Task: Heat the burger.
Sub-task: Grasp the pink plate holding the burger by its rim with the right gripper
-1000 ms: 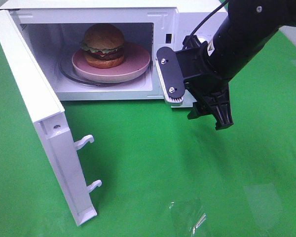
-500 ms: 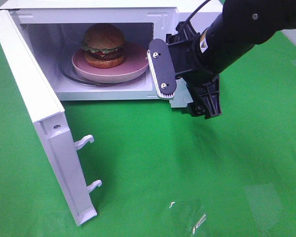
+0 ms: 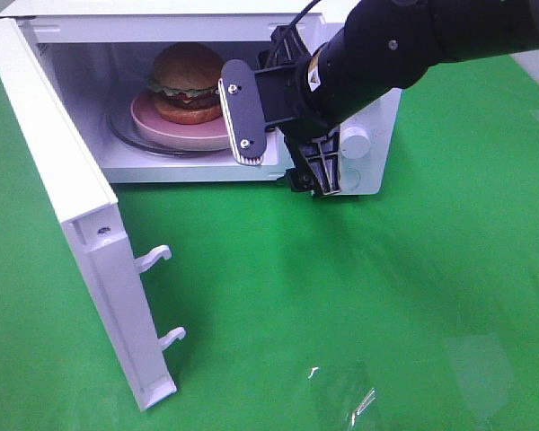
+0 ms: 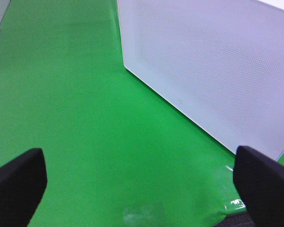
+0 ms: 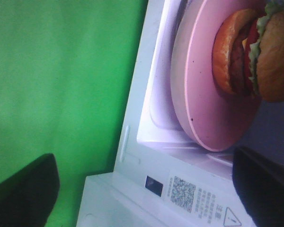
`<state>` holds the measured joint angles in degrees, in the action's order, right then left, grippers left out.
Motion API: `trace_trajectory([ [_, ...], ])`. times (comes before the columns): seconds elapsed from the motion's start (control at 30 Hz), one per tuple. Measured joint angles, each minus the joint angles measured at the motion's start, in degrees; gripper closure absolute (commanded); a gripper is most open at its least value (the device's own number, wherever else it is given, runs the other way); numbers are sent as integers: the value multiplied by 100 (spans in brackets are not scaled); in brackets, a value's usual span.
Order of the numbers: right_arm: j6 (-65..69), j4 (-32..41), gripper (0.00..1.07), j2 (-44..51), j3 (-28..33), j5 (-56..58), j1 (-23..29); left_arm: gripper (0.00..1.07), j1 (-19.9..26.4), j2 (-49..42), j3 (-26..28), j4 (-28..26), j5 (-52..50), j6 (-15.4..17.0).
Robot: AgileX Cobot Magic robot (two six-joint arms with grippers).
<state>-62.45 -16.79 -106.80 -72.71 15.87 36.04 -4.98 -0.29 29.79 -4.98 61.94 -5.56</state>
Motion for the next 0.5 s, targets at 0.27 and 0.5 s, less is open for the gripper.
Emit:
trace_trajectory([
  [0.27, 11, 6, 14, -441, -435, 0, 40, 7, 0, 0, 0, 0, 0, 0],
  [0.5, 97, 57, 15, -957, -985, -6, 132, 7, 0, 0, 0, 0, 0, 0],
])
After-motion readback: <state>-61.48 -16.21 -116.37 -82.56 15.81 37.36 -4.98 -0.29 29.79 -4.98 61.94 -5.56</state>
